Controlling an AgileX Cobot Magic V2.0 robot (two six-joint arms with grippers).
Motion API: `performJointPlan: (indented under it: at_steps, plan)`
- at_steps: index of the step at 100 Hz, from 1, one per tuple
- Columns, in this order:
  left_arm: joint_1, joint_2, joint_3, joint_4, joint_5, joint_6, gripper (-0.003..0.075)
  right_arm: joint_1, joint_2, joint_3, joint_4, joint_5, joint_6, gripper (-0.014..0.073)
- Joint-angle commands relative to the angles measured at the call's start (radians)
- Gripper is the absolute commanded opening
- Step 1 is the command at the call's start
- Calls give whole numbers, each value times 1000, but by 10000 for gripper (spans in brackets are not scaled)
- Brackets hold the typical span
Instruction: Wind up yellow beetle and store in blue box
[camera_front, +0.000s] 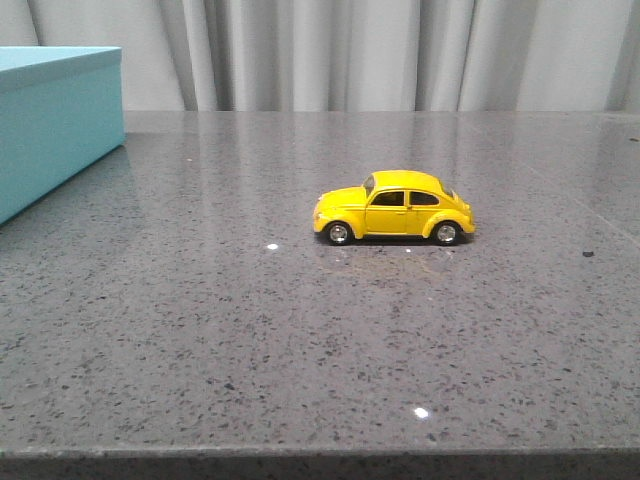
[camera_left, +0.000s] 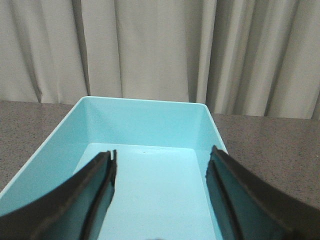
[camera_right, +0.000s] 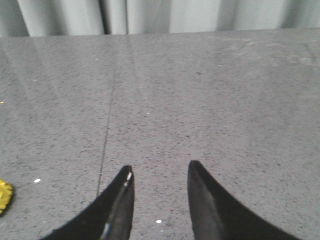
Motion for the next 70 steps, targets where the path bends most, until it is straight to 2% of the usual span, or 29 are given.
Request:
performJointPlan:
  at_steps: [1,21,35,45,70]
  plan:
    - [-3,14,-33,-11,-76,-8,388,38,81,-103,-1,-7,-5,288]
    - [-3,14,-37,-11,-82,-8,388,94,285,-286,31,144,-5,317]
    - [-3,14,-37,-11,-89,-8,388,122,424,-397,74,237,-5,461]
    - [-3,14,-37,-11,-92,-8,388,158,516,-468,99,300,-4,532]
    - [-3,14,-37,-32,-92,-8,388,274,684,-632,103,401,123,537]
